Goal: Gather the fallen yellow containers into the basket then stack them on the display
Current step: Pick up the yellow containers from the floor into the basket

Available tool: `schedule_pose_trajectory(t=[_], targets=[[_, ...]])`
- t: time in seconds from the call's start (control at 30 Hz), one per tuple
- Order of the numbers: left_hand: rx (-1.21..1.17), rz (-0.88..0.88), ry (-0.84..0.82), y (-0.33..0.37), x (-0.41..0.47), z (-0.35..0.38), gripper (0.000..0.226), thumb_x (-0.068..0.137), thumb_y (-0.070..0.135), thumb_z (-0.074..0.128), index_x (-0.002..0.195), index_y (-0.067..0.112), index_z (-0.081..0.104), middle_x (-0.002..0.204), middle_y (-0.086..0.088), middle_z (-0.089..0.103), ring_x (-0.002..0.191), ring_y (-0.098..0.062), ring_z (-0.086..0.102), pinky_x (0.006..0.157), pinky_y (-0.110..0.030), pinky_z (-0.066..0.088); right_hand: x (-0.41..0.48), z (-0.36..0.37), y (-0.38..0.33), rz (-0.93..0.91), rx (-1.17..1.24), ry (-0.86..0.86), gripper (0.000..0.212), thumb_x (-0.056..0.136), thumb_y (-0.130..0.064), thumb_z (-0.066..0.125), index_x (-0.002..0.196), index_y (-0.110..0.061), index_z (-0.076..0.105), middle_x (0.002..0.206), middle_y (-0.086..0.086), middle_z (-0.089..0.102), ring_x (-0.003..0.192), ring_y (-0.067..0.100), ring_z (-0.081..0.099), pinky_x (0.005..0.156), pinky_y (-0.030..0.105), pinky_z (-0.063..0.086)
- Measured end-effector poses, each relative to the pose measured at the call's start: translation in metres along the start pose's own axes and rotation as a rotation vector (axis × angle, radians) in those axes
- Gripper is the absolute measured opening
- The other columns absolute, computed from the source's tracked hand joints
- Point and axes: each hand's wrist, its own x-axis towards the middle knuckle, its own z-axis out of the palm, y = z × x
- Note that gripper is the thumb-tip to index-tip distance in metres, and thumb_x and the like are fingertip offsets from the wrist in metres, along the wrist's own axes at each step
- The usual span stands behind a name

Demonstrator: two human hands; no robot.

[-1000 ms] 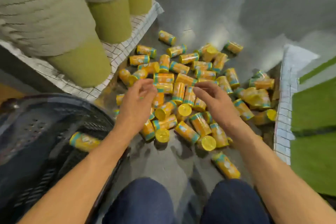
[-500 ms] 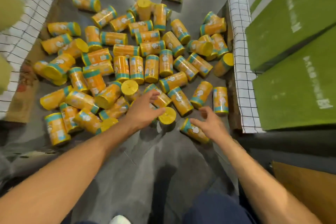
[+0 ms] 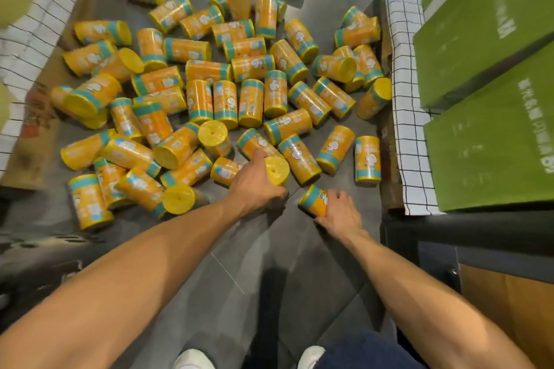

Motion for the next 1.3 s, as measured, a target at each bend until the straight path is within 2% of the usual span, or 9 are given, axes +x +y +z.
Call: schedule_pose_trajectory(t=[0.23,0.43,0.63,0.77,0.87,0.93,1.07,1.17,1.3], targets=[[-0.532,-0.006,0.232,0.019,-0.045,-0.114,0.065,0.068,0.032,0.095,0.121,0.030,0.058,0.103,0.014,0.070,0.091,0.000,0.068,0.079,-0.028,0.058,-0.047,-0.096,-0.057,-0.120,0.643,-0.037,0.063,0.079,-0.020,0.082,0.126,-0.026,0.040,0.109,0.007,0.065,0.092,0.022,0.066,0.074,0.035,0.056],[-0.800,-0.061,0.496,0.019,-0.110,-0.249,0.060,0.076,0.022,0.091,0.123,0.020,0.054,0.102,0.009,0.067,0.091,-0.007,0.068,0.062,-0.011,0.050,-0.097,-0.218,-0.174,-0.476,0.718,-0.077,0.064,0.076,-0.026,0.087,0.129,-0.030,0.050,0.111,-0.007,0.070,0.096,0.003,0.068,0.078,0.020,0.052],[-1.044,-0.096,0.886,-0.057,-0.221,-0.351,0.033,0.078,0.028,0.088,0.101,0.014,0.069,0.083,0.005,0.075,0.074,-0.009,0.072,0.064,-0.025,0.055,-0.182,-0.254,-0.328,-0.836,0.686,-0.173,0.053,0.087,-0.024,0.082,0.129,-0.020,0.050,0.106,-0.018,0.062,0.085,-0.021,0.058,0.070,0.002,0.043],[-1.108,-0.260,1.105,-0.147,-0.304,-0.360,0.059,0.064,0.052,0.092,0.103,0.011,0.077,0.102,-0.009,0.079,0.101,-0.032,0.074,0.095,-0.050,0.058,-0.245,-0.223,-0.413,-1.011,0.483,-0.262,0.050,0.082,-0.037,0.085,0.117,-0.027,0.051,0.097,-0.020,0.063,0.082,-0.015,0.060,0.066,0.007,0.044],[-1.149,-0.445,1.190,-0.207,-0.344,-0.333,0.036,0.073,0.041,0.089,0.095,0.015,0.079,0.100,-0.007,0.079,0.096,-0.026,0.074,0.099,-0.054,0.055,-0.280,-0.179,-0.458,-1.077,0.185,-0.268,0.060,0.075,-0.054,0.083,0.115,-0.023,0.052,0.101,-0.006,0.067,0.091,0.012,0.065,0.078,0.035,0.053],[-1.188,-0.579,1.209,-0.241,-0.356,-0.304,0.021,0.077,0.030,0.088,0.087,0.015,0.078,0.092,-0.002,0.079,0.088,-0.018,0.072,0.098,-0.049,0.056,-0.295,-0.144,-0.479,-1.101,-0.044,-0.265,0.065,0.075,-0.060,0.079,0.116,-0.018,0.052,0.111,0.005,0.067,0.103,0.028,0.065,0.083,0.042,0.053],[-1.297,-0.859,1.094,-0.307,-0.358,-0.246,0.053,0.052,0.055,0.091,0.077,0.011,0.078,0.087,-0.008,0.079,0.090,-0.028,0.076,0.090,-0.052,0.060,-0.299,-0.064,-0.503,-1.021,-0.467,-0.351,0.087,0.070,-0.061,0.082,0.132,-0.009,0.052,0.130,0.017,0.057,0.124,0.036,0.057,0.096,0.041,0.048],[-1.385,-0.966,0.988,-0.333,-0.349,-0.216,0.045,0.073,0.043,0.089,0.095,0.008,0.070,0.095,-0.011,0.076,0.079,-0.024,0.073,0.064,-0.037,0.058,-0.293,-0.017,-0.510,-0.918,-0.638,-0.379,0.089,0.065,-0.061,0.085,0.133,-0.013,0.055,0.127,0.011,0.065,0.121,0.032,0.061,0.094,0.039,0.050],[-1.447,-1.054,0.853,-0.374,-0.333,-0.181,0.054,0.080,0.038,0.086,0.117,0.005,0.065,0.105,-0.012,0.075,0.079,-0.021,0.071,0.058,-0.032,0.055,-0.282,0.033,-0.521,-0.802,-0.786,-0.445,0.085,0.072,-0.057,0.086,0.136,-0.010,0.057,0.133,0.009,0.064,0.125,0.030,0.062,0.102,0.041,0.053]])
